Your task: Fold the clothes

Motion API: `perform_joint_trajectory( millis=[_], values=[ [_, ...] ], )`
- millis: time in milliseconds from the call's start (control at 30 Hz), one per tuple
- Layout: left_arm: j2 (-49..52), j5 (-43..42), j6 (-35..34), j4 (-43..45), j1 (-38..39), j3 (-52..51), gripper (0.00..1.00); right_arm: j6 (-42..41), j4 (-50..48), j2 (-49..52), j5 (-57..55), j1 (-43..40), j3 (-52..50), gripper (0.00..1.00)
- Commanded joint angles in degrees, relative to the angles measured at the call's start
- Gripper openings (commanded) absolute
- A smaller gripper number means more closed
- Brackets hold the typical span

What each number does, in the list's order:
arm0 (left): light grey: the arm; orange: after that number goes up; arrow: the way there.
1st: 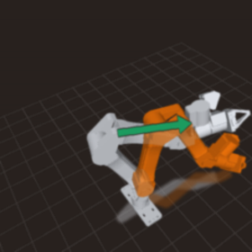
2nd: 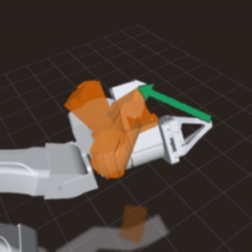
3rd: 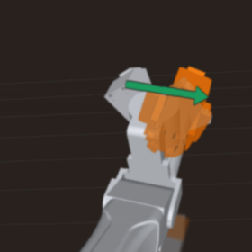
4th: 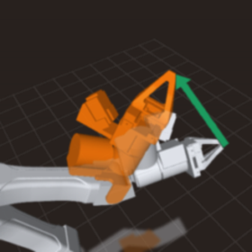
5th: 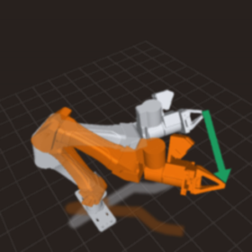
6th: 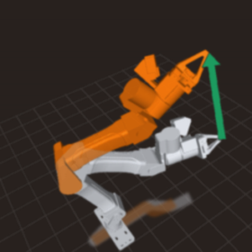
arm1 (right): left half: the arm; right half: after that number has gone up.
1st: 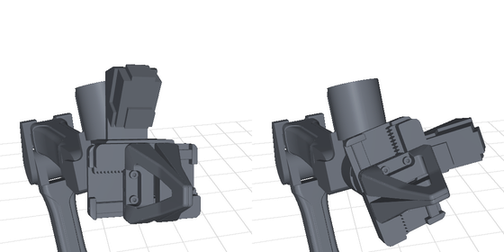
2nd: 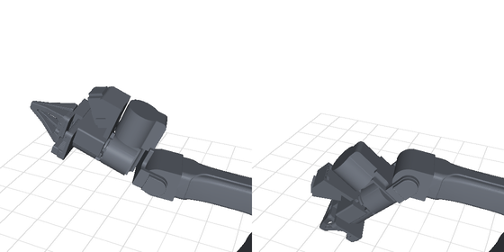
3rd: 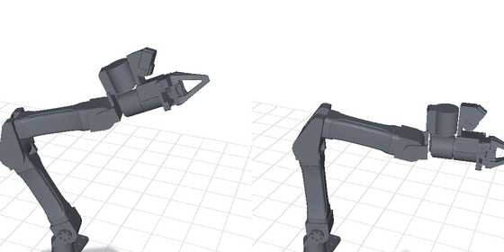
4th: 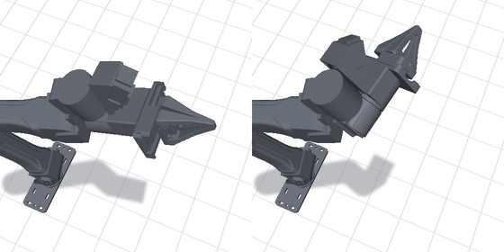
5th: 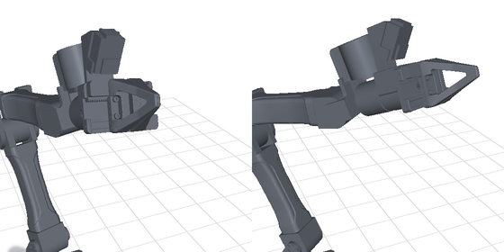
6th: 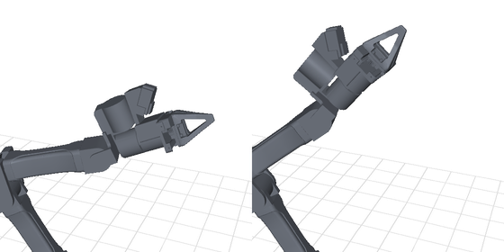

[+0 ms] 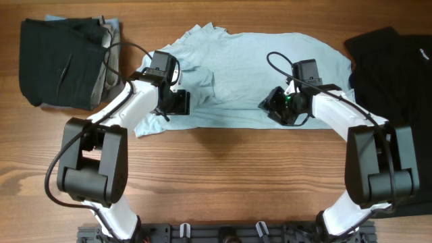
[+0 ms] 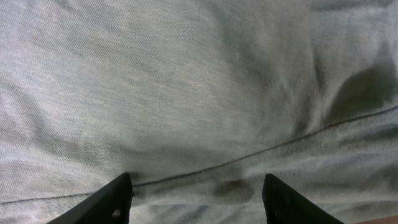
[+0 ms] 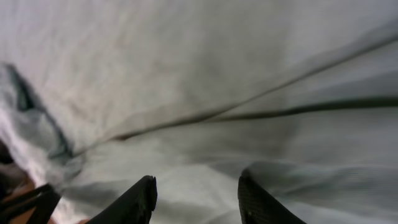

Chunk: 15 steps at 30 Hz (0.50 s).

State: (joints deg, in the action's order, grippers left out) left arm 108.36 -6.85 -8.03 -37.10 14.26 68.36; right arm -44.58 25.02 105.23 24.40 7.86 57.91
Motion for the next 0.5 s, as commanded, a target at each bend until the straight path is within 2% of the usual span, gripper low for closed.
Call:
perform_joint_trajectory(
  millis=[0, 100, 233, 300, 467],
  values=[
    [0.5, 0.3, -0.2, 0.0, -0.3, -0.2, 0.67, -0.4, 0.1, 0.7, -6.7, -0.4, 0.6, 0.49],
    [0.5, 0.3, -0.2, 0.2, -0.3, -0.2, 0.67, 3.0, -3.5, 0.7, -7.4, -0.4, 0.6, 0.49],
    [0.5, 0.3, -0.2, 0.4, -0.3, -0.2, 0.67, 5.4, -6.3, 0.7, -7.3, -0.4, 0.6, 0.41],
    [0.5, 0.3, -0.2, 0.4, -0.3, -0.2, 0.67, 5.5, -7.5, 0.7, -8.1, -0.4, 0.6, 0.34],
    [0.5, 0.3, -0.2, 0.4, -0.3, -0.2, 0.67, 5.6, -14.3, 0.7, -13.6, -0.4, 0.6, 0.3]
  ],
)
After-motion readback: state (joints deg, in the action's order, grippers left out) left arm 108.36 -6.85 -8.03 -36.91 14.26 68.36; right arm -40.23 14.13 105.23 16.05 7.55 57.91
